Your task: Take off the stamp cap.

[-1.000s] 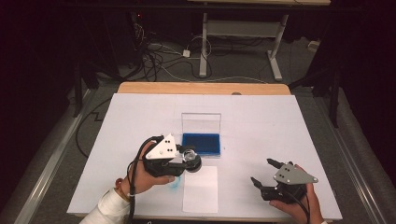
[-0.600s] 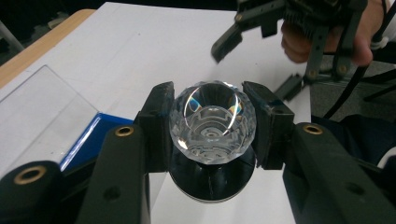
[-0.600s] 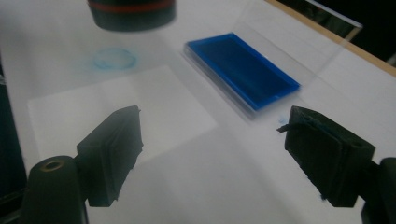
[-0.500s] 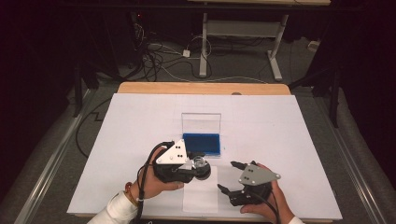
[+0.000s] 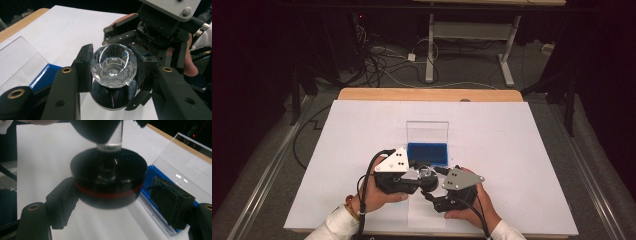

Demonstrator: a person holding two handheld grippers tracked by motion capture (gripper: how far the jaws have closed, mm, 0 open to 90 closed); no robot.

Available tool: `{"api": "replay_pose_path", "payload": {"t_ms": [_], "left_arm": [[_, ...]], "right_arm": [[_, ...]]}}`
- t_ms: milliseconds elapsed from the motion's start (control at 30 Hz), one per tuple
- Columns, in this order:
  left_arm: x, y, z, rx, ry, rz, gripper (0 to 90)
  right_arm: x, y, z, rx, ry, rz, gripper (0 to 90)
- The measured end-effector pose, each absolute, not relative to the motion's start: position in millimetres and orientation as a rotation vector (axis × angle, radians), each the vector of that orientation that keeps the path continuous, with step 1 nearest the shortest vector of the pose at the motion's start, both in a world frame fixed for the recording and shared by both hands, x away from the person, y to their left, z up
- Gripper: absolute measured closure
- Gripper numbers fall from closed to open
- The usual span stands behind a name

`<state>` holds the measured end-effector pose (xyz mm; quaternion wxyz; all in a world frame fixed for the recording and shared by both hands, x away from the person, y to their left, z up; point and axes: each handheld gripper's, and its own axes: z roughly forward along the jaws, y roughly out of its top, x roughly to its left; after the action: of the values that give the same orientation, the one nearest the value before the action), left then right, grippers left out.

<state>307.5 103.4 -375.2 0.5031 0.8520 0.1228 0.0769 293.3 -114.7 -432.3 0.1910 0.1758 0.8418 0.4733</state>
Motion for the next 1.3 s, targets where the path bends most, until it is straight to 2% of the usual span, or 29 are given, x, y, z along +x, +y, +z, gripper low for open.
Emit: {"api": "replay_pose_path", "payload": {"t_ms": [367, 667, 933, 1133, 1300], "left_arm": [[309.4, 105.6, -374.5, 2.048, 0.299, 0.166, 54.7], [309.5, 104.5, -375.2, 2.048, 0.285, 0.146, 54.6], [311.3, 108.0, -374.2, 2.035, 0.295, 0.148, 54.6], [310.4, 108.4, -373.4, 2.031, 0.284, 0.146, 54.6], [311.7, 109.4, -374.0, 2.026, 0.287, 0.135, 54.6]], "right_arm": [[292.2, -111.4, -432.9, 0.468, 2.362, 1.339, 37.1], [289.7, -113.7, -433.2, 0.461, 2.338, 1.335, 32.4], [285.4, -112.3, -434.0, 0.444, 2.340, 1.347, 32.6], [282.7, -110.7, -434.9, 0.483, 2.309, 1.370, 37.9], [282.3, -111.8, -434.6, 0.488, 2.311, 1.366, 38.3]]}}
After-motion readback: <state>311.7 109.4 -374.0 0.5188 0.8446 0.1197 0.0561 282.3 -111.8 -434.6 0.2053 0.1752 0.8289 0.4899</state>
